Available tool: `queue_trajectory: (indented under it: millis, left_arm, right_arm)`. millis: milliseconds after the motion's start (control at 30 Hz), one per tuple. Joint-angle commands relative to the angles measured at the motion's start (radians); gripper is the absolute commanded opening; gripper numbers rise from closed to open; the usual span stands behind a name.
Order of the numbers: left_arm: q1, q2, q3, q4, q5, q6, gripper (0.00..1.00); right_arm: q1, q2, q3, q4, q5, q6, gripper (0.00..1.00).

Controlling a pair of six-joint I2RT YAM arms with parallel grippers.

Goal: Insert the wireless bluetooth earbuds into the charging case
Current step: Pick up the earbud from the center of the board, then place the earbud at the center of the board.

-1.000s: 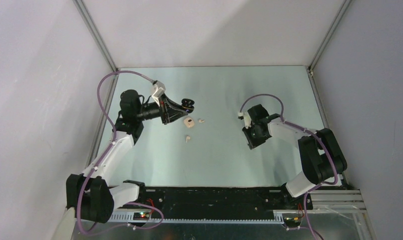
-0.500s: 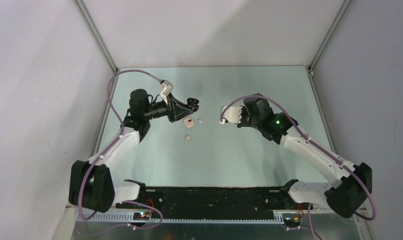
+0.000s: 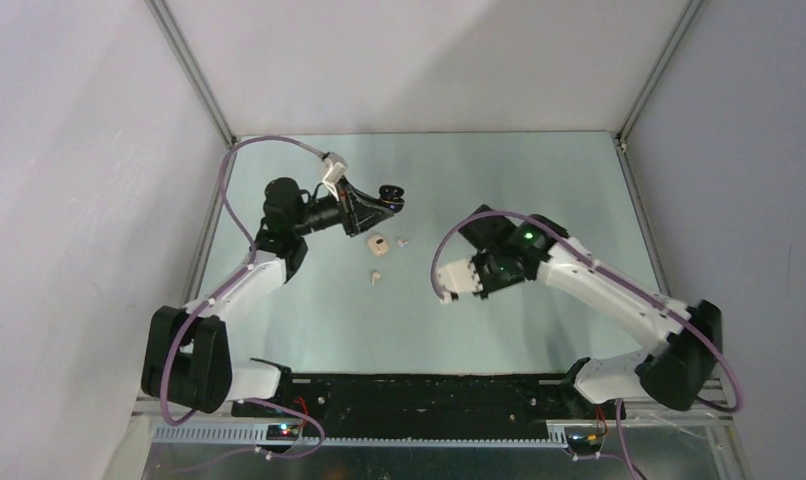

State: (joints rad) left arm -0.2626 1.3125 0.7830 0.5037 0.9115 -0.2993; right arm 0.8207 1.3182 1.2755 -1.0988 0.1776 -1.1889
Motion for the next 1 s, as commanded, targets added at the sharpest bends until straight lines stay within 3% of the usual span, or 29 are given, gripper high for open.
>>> queue_trajectory:
  millis: [0, 133, 233, 400, 833, 967]
  left_arm:
    - [0.048, -0.064, -0.025, 0.061, -0.006, -0.049, 0.0]
    - [0.096, -0.115, -0.052, 0.041, -0.007, -0.06, 0.0]
    - [0.126, -0.164, -0.065, -0.003, -0.006, -0.05, 0.0]
    - [0.14, -0.232, -0.068, -0.101, -0.014, 0.022, 0.0]
    - [0.143, -0.287, -0.072, -0.164, -0.061, 0.032, 0.0]
    - [0.142, -0.291, -0.066, -0.173, -0.062, 0.032, 0.0]
  right_arm:
    - [-0.021, 0.113, -0.035, -0.493, -0.292, -0.008, 0.0]
    - [-0.031, 0.283, -0.073, -0.504, -0.167, -0.023, 0.0]
    - [-0.047, 0.506, -0.001, -0.504, -0.106, 0.07, 0.0]
    - [-0.052, 0.738, 0.093, -0.43, -0.013, 0.158, 0.0]
    - [-0.034, 0.898, 0.174, -0.228, 0.07, 0.224, 0.09]
    - [-0.032, 0.916, 0.179, -0.169, 0.078, 0.241, 0.22]
